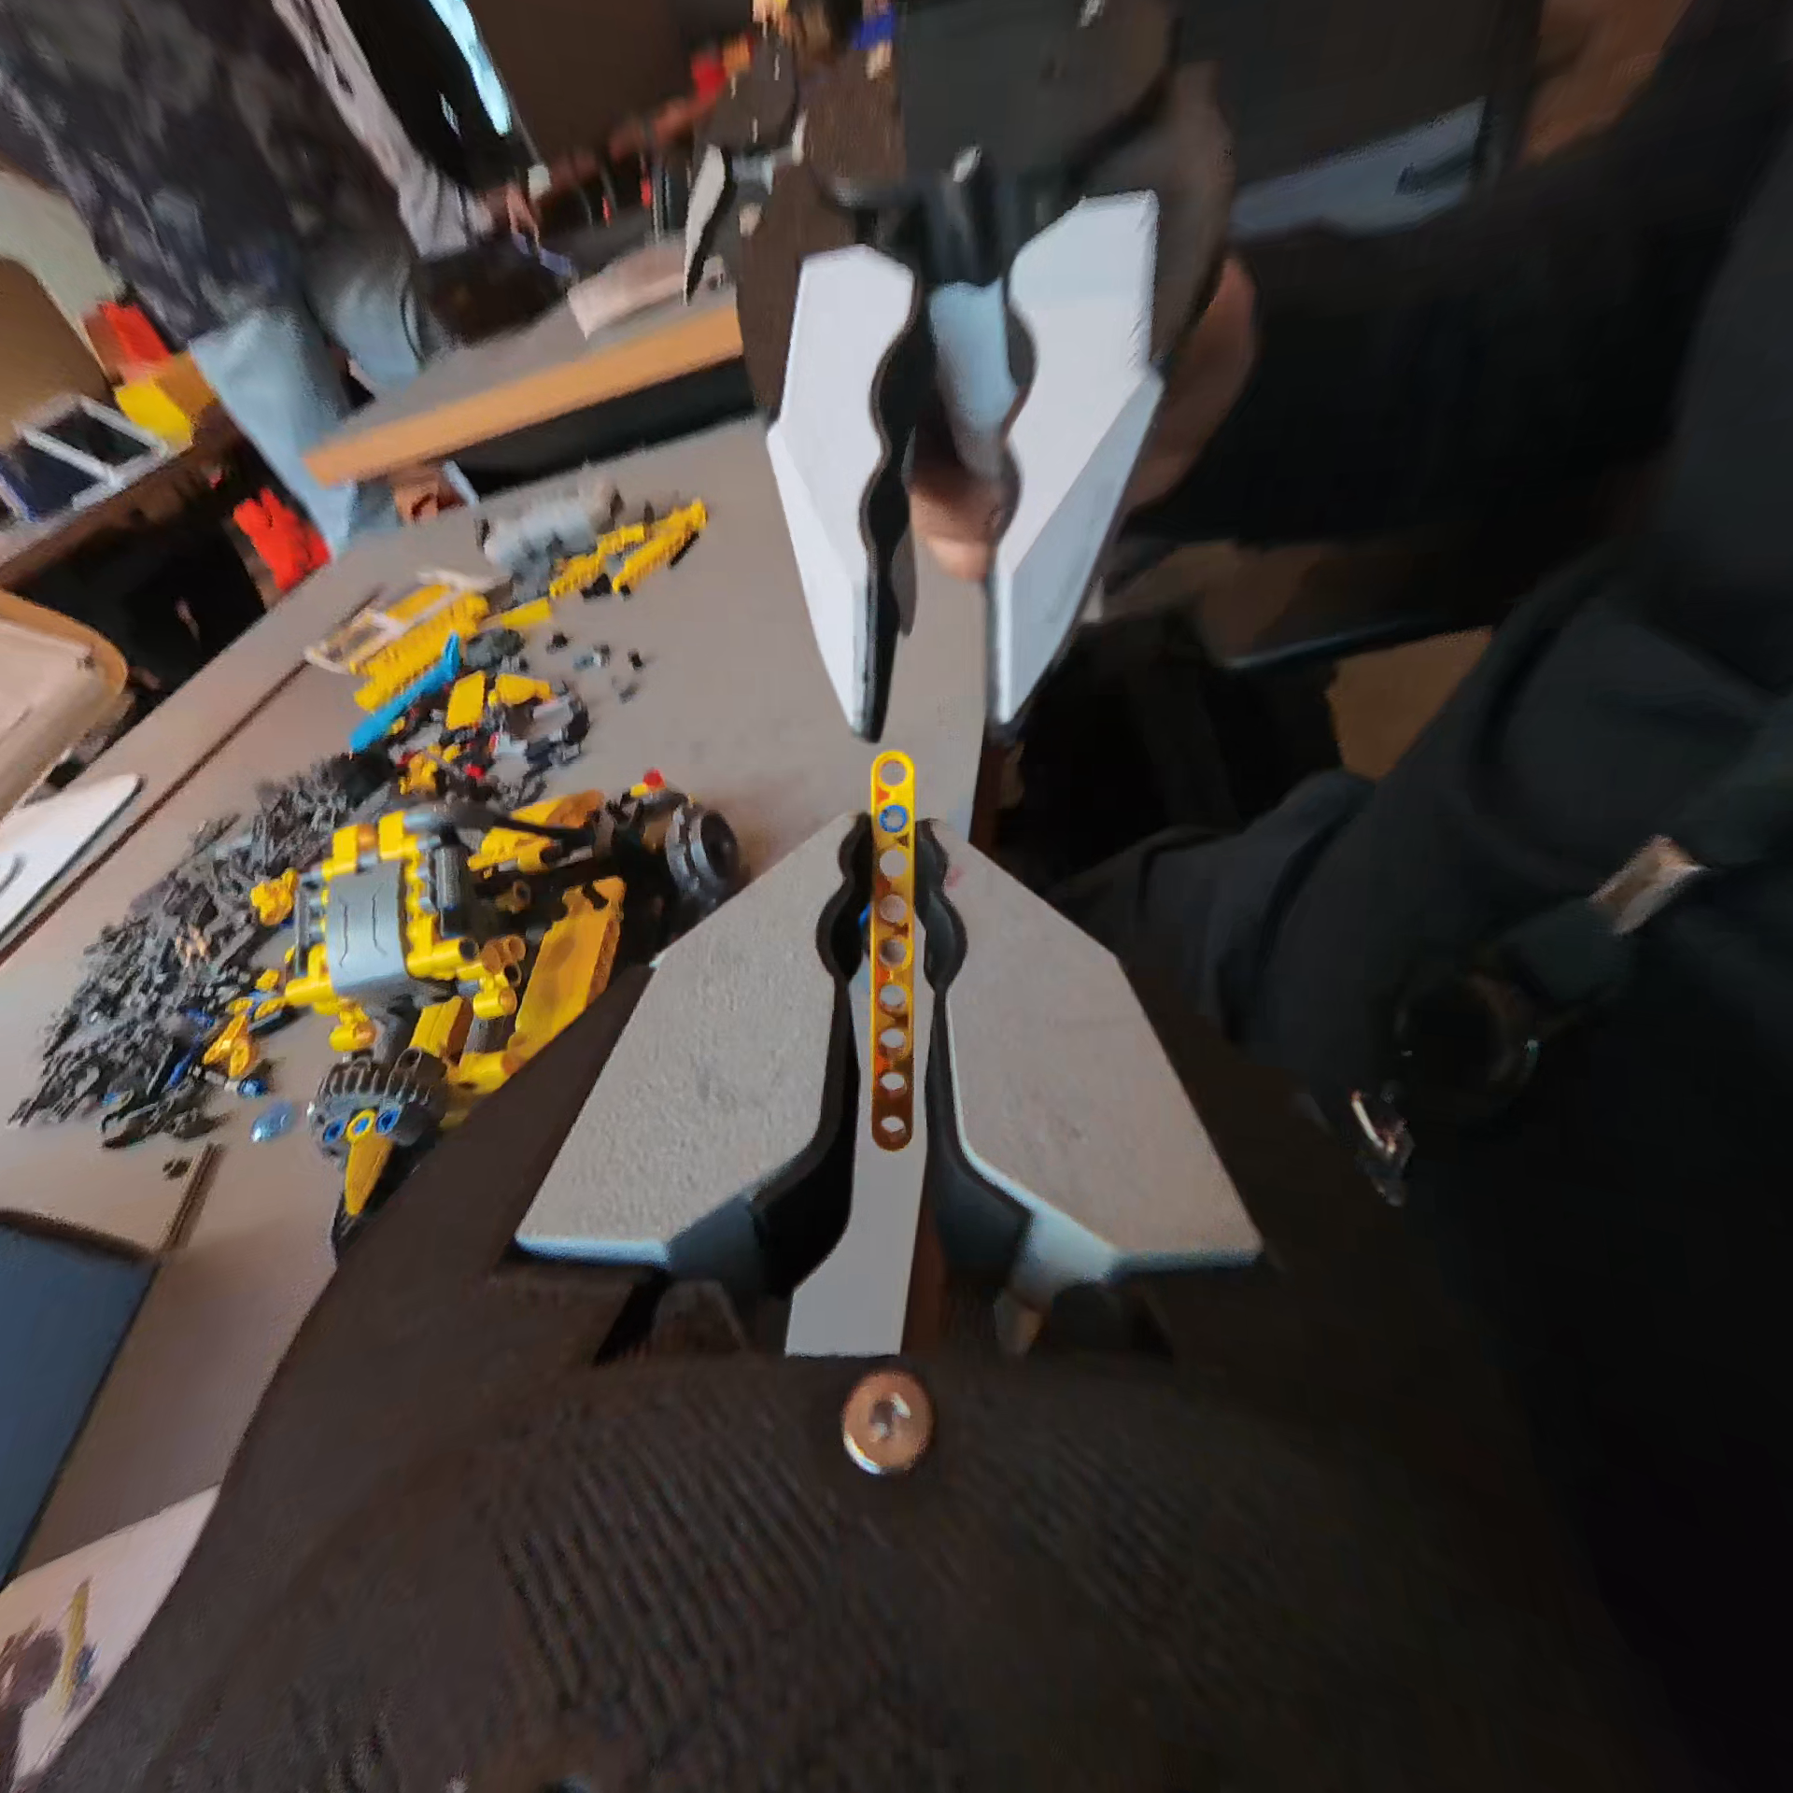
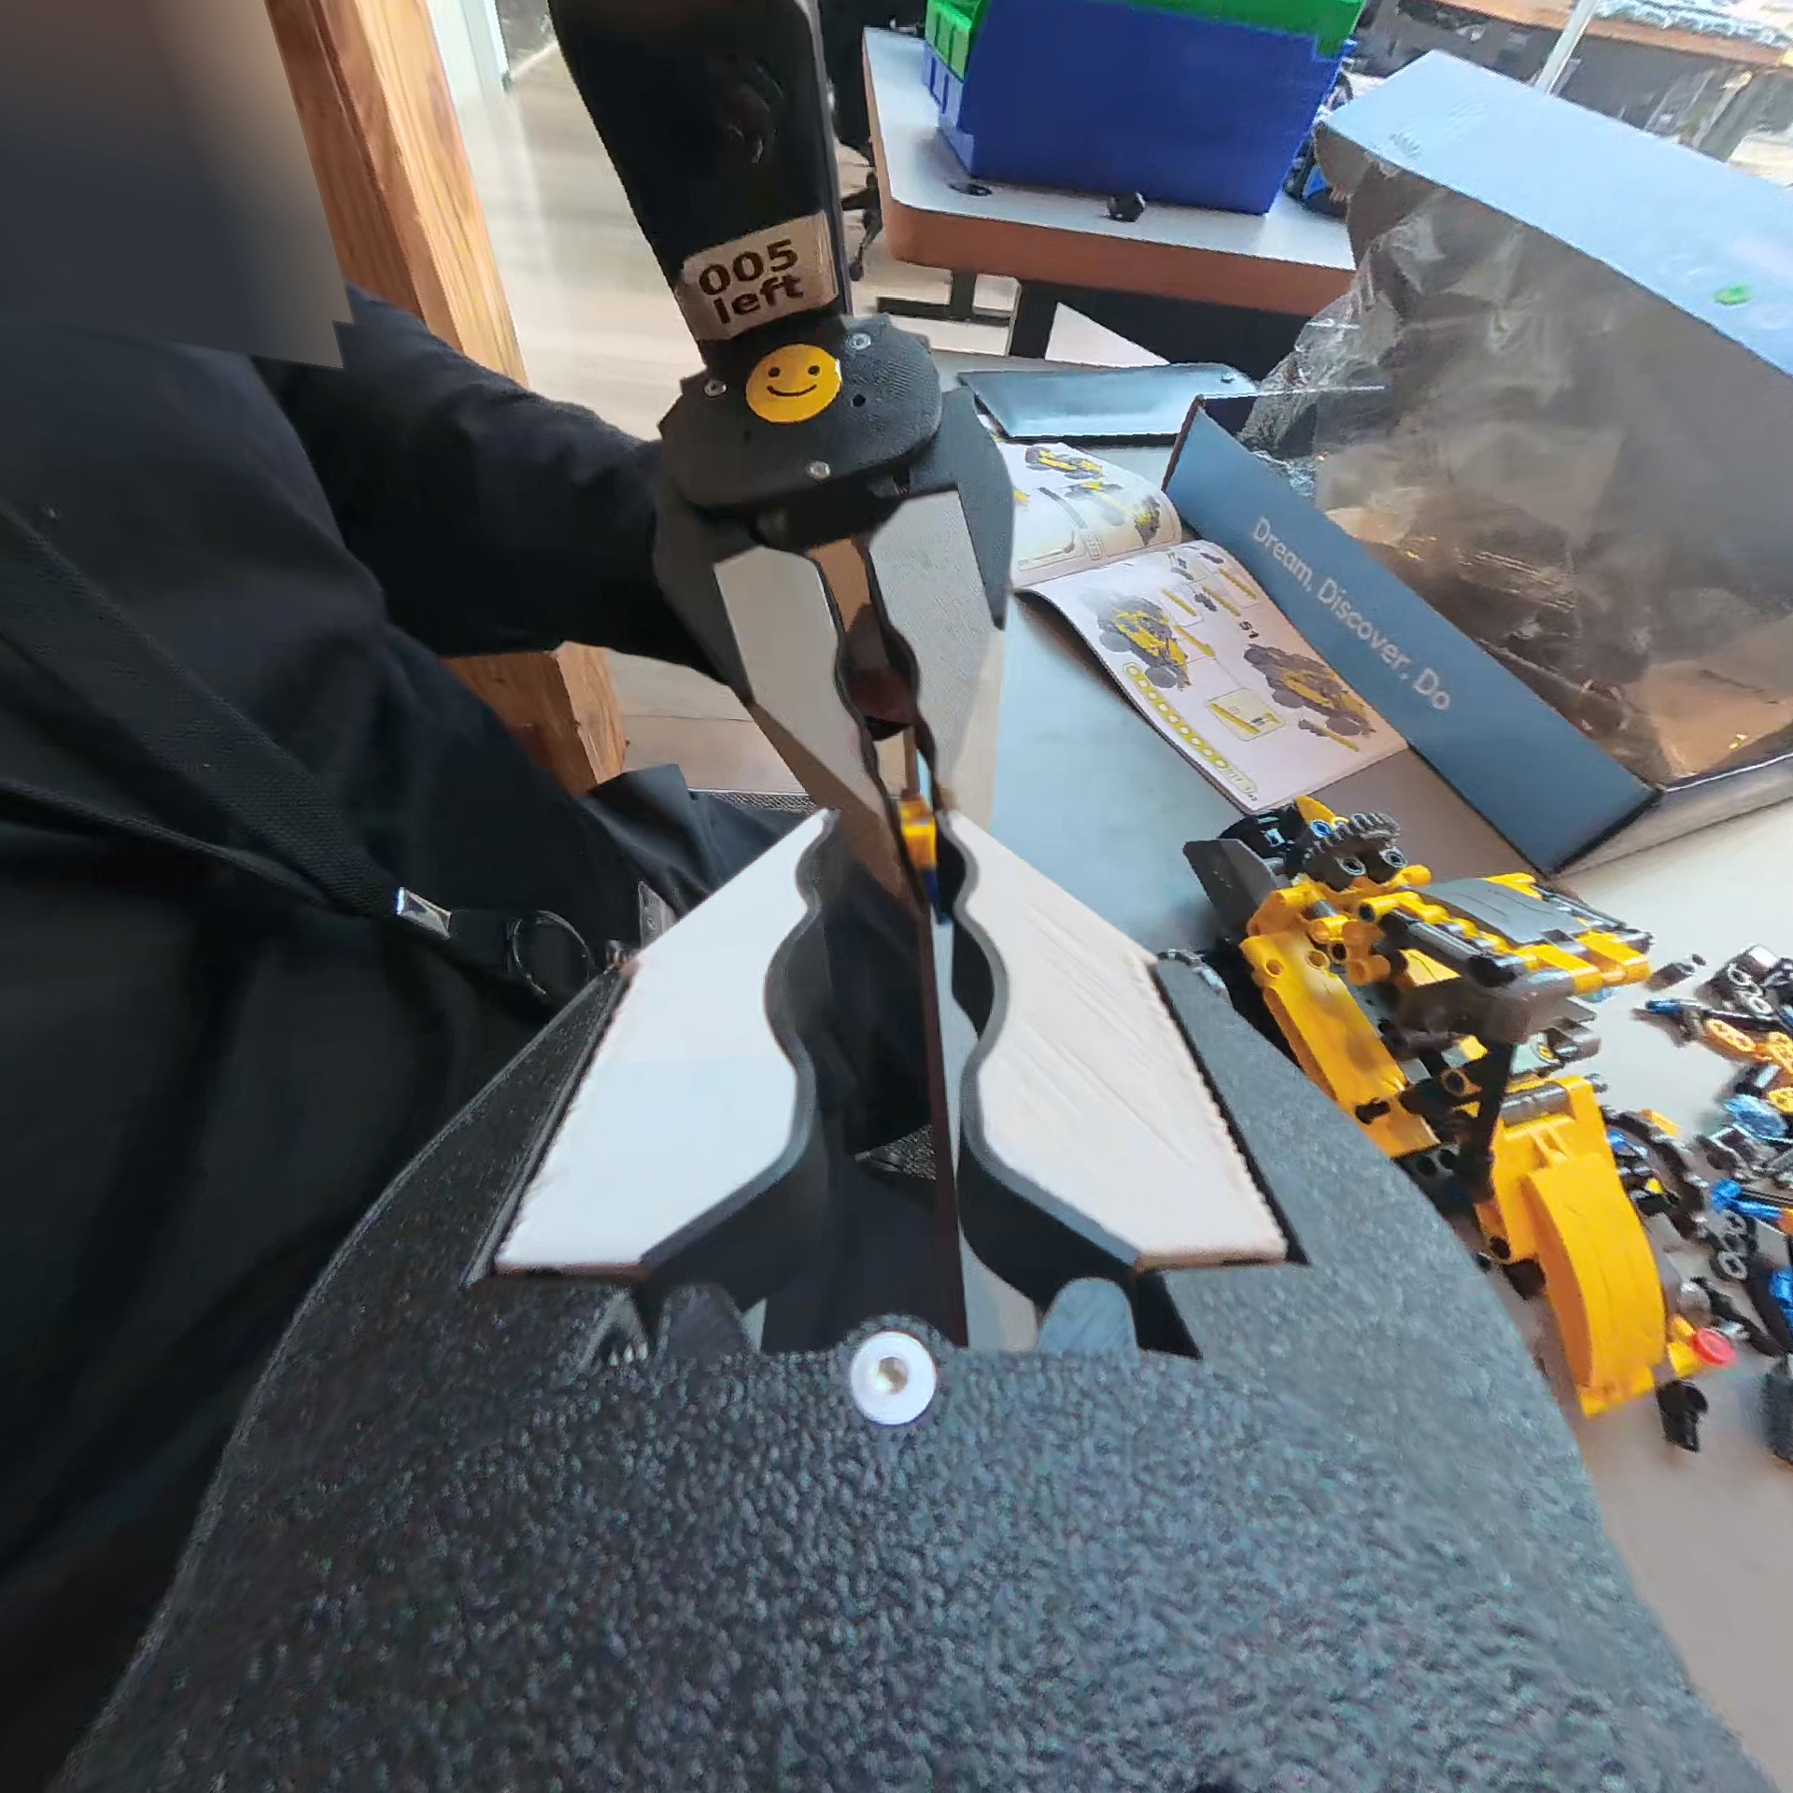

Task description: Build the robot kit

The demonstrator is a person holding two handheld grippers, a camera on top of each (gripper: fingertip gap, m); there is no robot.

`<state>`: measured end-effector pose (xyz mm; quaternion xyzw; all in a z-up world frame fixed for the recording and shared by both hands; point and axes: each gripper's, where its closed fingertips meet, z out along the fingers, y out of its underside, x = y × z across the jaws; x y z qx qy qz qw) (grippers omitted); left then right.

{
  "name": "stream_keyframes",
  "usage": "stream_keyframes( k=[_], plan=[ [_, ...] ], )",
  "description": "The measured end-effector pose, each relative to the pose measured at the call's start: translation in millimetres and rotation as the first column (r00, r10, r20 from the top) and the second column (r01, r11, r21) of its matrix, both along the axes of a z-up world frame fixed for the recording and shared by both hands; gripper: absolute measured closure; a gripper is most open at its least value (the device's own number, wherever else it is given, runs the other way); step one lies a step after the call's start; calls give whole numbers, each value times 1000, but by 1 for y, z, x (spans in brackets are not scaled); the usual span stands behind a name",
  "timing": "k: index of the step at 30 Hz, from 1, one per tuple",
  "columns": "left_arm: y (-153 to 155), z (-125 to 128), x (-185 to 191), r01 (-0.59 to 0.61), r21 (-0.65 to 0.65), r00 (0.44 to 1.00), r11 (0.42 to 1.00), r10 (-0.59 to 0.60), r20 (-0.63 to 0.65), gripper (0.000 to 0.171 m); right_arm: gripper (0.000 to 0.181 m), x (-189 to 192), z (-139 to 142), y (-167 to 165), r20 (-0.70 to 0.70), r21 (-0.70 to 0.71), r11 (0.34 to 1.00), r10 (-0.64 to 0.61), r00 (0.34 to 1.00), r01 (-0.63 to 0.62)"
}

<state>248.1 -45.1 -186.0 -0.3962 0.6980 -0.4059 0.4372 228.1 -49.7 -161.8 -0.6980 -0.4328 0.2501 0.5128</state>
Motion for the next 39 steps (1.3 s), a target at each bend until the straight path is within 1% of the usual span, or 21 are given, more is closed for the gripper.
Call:
stream_keyframes(
  k=[2, 4, 6, 8, 12, 15, 17, 19, 20, 21, 22, 24, 26, 27, 29, 30, 32, 34, 36, 38, 39],
  plan=[
    [-2, -10, 3, 4, 32, 997, 999, -2, -81, 166, 162, 1, -3, 1, -2, -2, 1000, -6, 1000, 6],
    [-7, -11, 6, 10, 33, 994, 999, -6, -109, 166, 163, 6, -11, 4, 60, 16, 999, -31, 998, 30],
    [-9, -14, 8, 7, 14, 988, 1000, -5, -151, 166, 170, 6, -20, 1, 124, 34, 999, -19, 992, 15],
    [-10, -17, 9, 3, -3, 983, 1000, -3, -184, 166, 169, 9, -23, 1, 160, 67, 997, -33, 986, 22],
    [-11, -25, 11, 0, -6, 970, 1000, -2, -243, 166, 173, 14, -30, 0, 191, 84, 996, -39, 981, 24],
    [-13, -23, 13, 4, -27, 972, 1000, -10, -233, 166, 173, 17, -30, -2, 168, 80, 997, -29, 985, 15],
    [-14, -15, 14, 15, -5, 984, 1000, -16, -180, 166, 170, 22, -26, -2, 142, 81, 996, -36, 989, 24],
    [-20, 5, 13, 82, 82, 997, 993, -81, -10, 167, 168, 22, -14, -8, 70, 88, 996, -9, 998, 3],
    [-28, 19, 9, 135, 142, 980, 981, -153, 124, 167, 165, 21, -3, -13, 0, 93, 995, 18, 1000, -18],
    [-36, 34, 2, 171, 184, 941, 968, -216, 262, 167, 162, 20, 9, -16, -83, 87, 996, 39, 996, -32],
    [-41, 45, -5, 189, 183, 906, 965, -243, 347, 167, 164, 20, 21, -20, -179, 63, 997, 57, 982, -46],
    [-40, 52, -7, 173, 170, 891, 970, -228, 394, 166, 162, 16, 37, -30, -337, 5, 992, 120, 934, -125],
    [-43, 58, -8, 161, 200, 875, 966, -233, 423, 167, 160, 15, 43, -33, -399, -5, 988, 140, 906, -155],
    [-43, 57, -6, 156, 203, 883, 967, -229, 409, 167, 160, 14, 46, -35, -410, 4, 986, 151, 899, -164],
    [-36, 51, 1, 102, 219, 911, 970, -179, 371, 167, 164, 13, 47, -33, -365, 53, 991, 133, 921, -122],
    [-32, 47, 4, 73, 223, 926, 972, -149, 347, 167, 166, 11, 46, -31, -304, 111, 991, 111, 946, -80],
    [-34, 43, 5, 87, 206, 937, 975, -150, 314, 167, 167, 9, 39, -23, -138, 210, 978, 28, 990, 1],
    [-33, 40, 6, 79, 201, 946, 977, -137, 295, 167, 174, 5, 36, -24, -44, 249, 968, 19, 999, -7],
    [-32, 41, 5, 82, 177, 943, 981, -134, 304, 167, 168, 4, 34, -27, 9, 272, 962, 38, 999, -39],
    [-31, 43, 4, 84, 159, 942, 984, -131, 310, 167, 161, 3, 32, -28, 15, 263, 963, 56, 998, -58],
    [-31, 43, 4, 86, 156, 942, 984, -131, 310, 167, 162, 2, 31, -29, 16, 260, 963, 66, 998, -68]
  ],
)
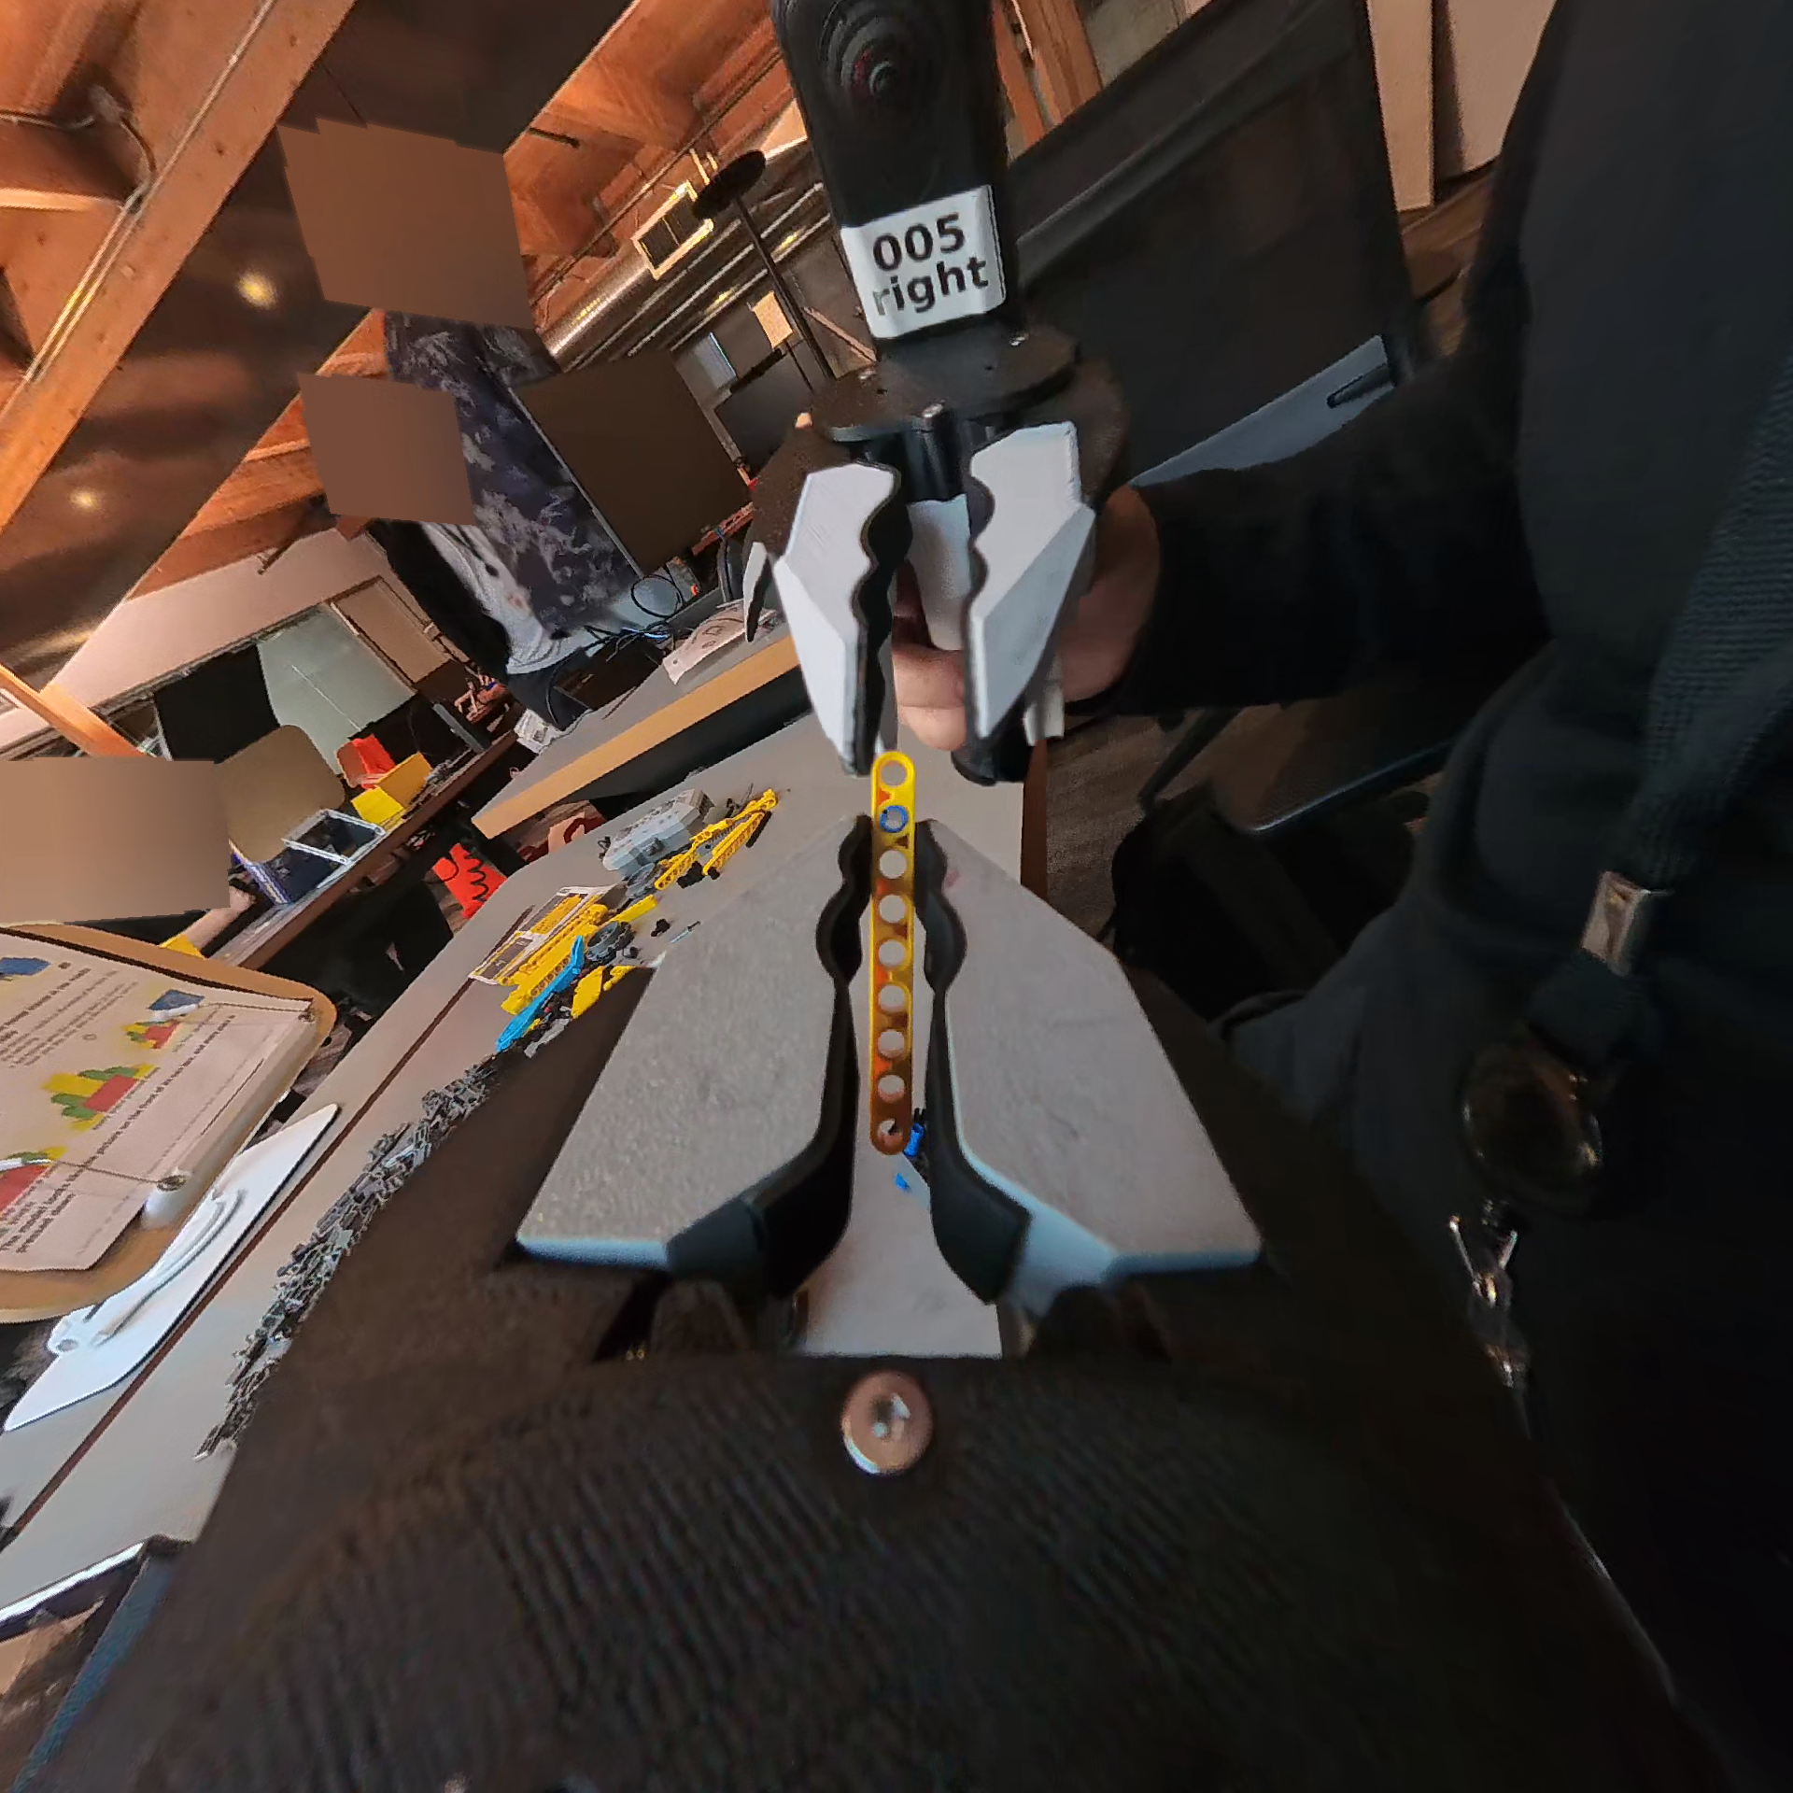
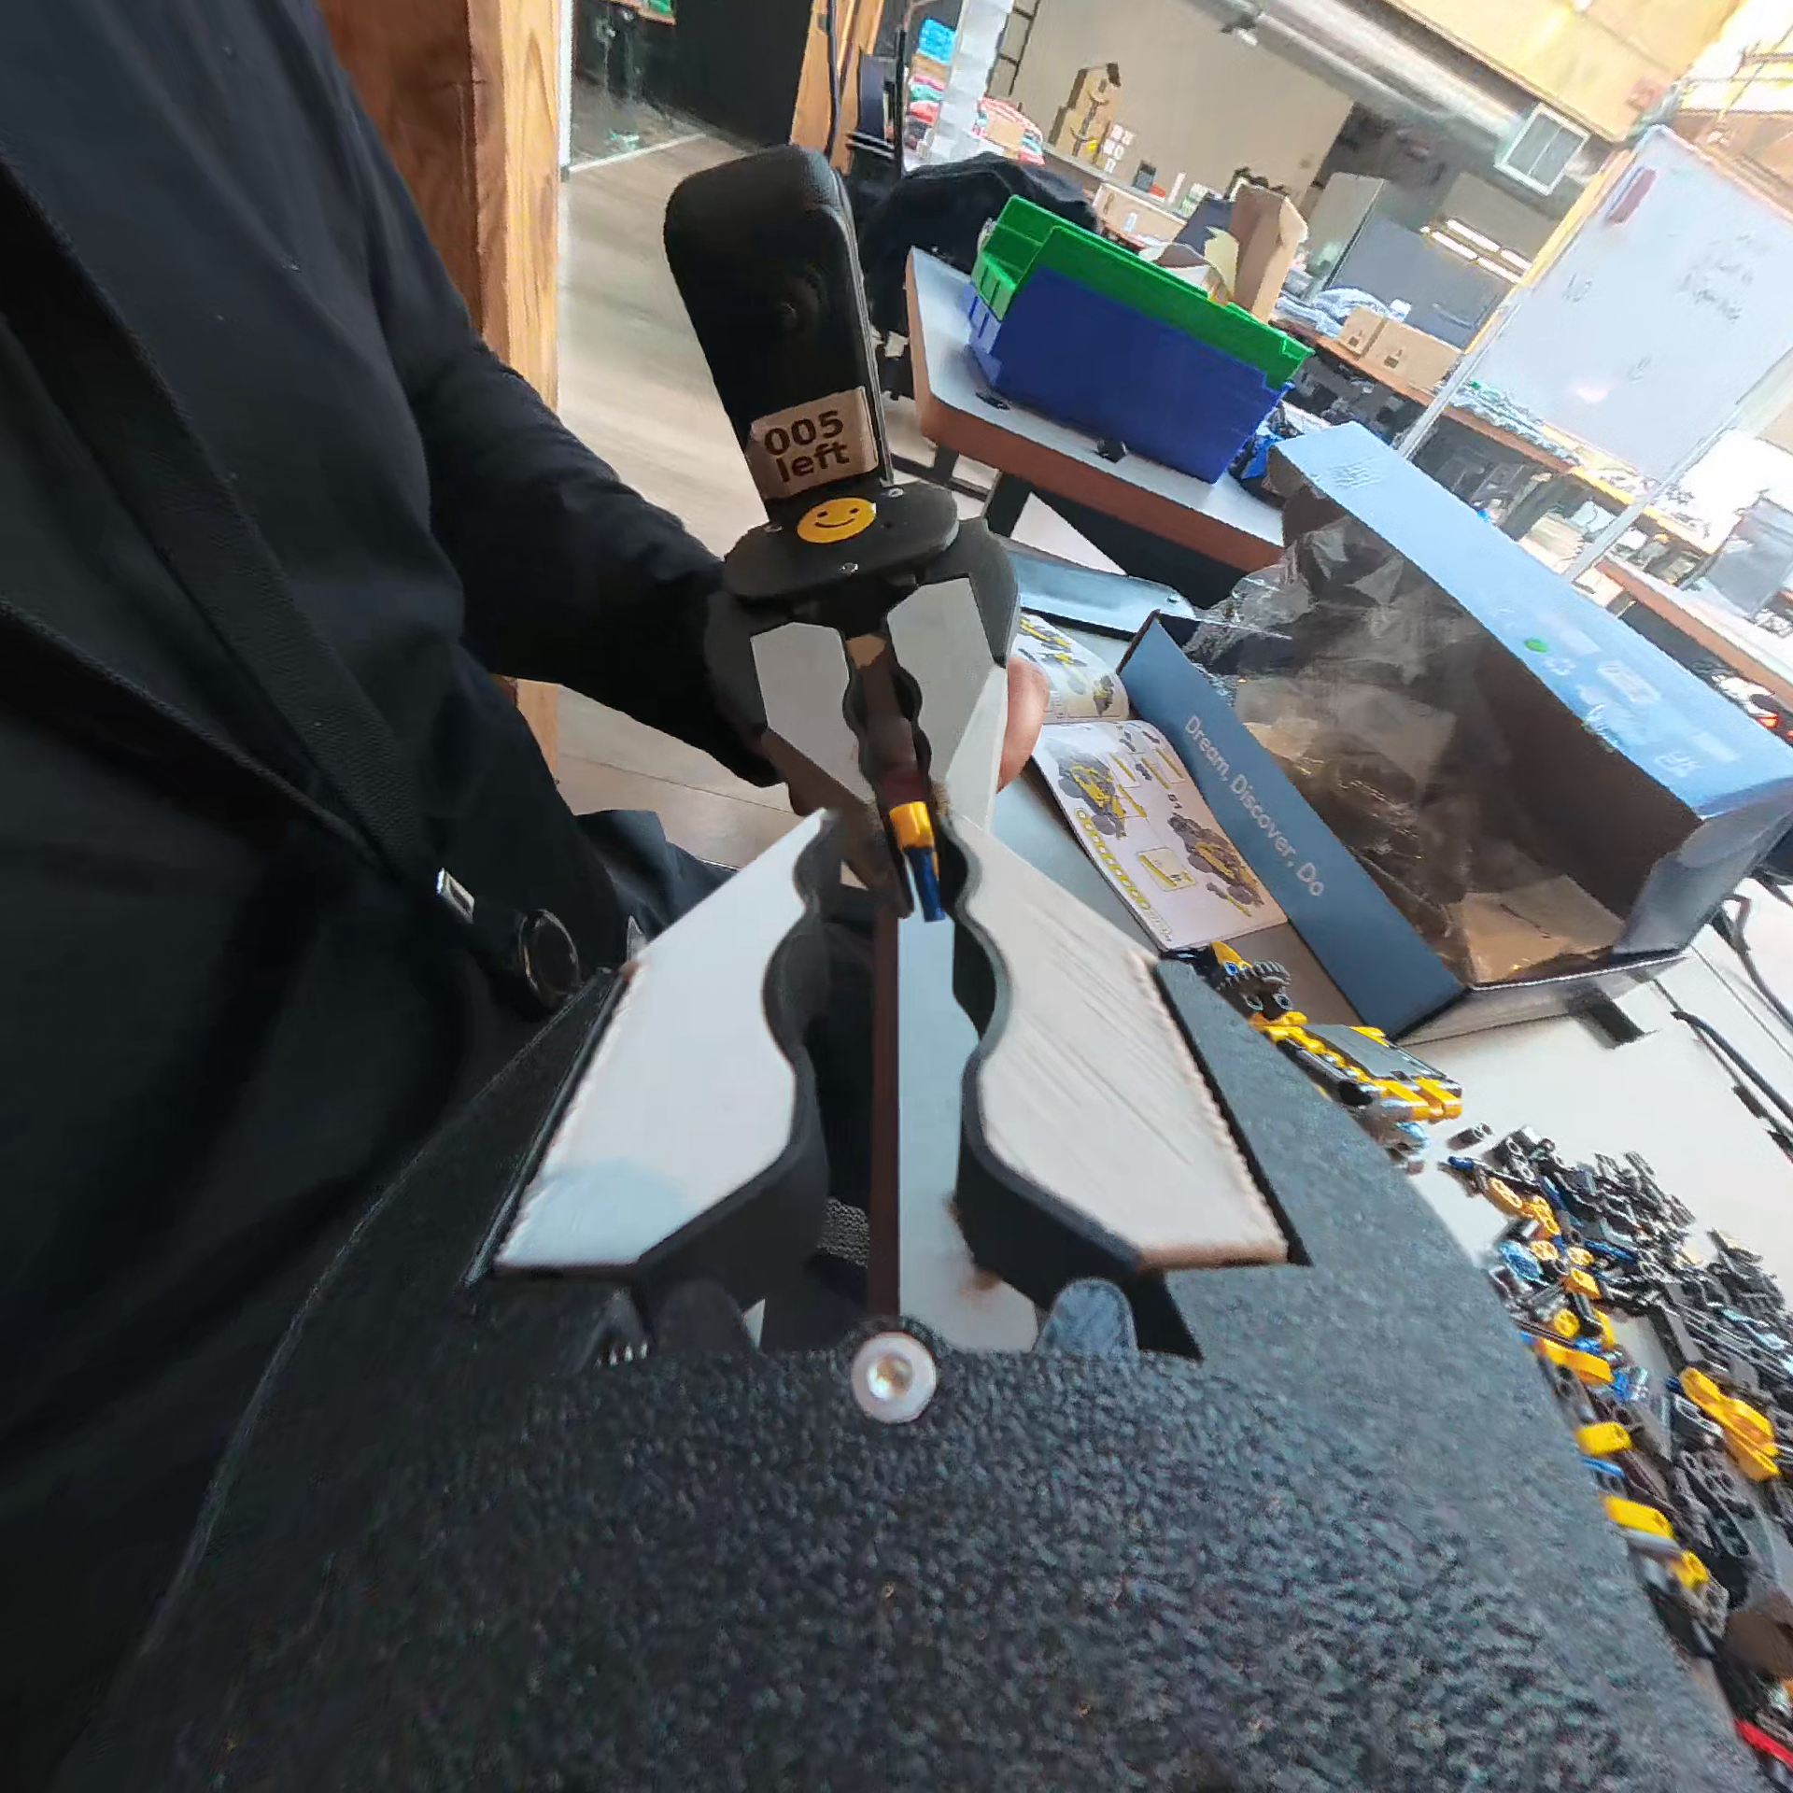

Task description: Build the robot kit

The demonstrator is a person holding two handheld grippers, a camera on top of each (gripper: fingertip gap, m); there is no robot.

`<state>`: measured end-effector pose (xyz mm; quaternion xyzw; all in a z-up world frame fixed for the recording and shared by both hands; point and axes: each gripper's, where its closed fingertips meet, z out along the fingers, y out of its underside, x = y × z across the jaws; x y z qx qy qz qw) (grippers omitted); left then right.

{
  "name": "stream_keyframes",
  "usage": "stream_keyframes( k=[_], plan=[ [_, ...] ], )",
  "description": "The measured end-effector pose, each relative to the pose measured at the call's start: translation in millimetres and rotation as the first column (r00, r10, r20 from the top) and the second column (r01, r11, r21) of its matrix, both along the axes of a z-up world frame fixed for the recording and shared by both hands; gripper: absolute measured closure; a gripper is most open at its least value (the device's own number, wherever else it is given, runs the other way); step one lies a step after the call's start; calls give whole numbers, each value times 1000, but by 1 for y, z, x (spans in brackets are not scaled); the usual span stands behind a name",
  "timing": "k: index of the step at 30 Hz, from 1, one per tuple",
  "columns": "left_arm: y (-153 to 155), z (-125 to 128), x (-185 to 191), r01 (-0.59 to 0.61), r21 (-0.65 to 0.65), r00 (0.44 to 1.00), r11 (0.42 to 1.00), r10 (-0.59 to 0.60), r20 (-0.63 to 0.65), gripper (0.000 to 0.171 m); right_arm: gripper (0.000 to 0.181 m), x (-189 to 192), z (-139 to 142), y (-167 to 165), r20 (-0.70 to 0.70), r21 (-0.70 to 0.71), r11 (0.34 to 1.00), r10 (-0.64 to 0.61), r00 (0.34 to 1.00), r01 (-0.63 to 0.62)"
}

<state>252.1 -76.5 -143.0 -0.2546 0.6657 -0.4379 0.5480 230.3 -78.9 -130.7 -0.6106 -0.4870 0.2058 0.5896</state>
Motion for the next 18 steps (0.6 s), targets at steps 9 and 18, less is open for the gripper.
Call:
stream_keyframes(
  k=[9, 18],
  plan=[
    [0, -13, 4, 10, -43, 998, 999, -12, -66, 165, 175, -2, -11, 9, 102, 35, 998, -57, 993, 53],
    [-1, 3, -4, -89, 217, 995, 972, 78, 62, 166, 169, -9, 2, 1, -26, -30, 1000, -3, 1000, 2]
  ],
)
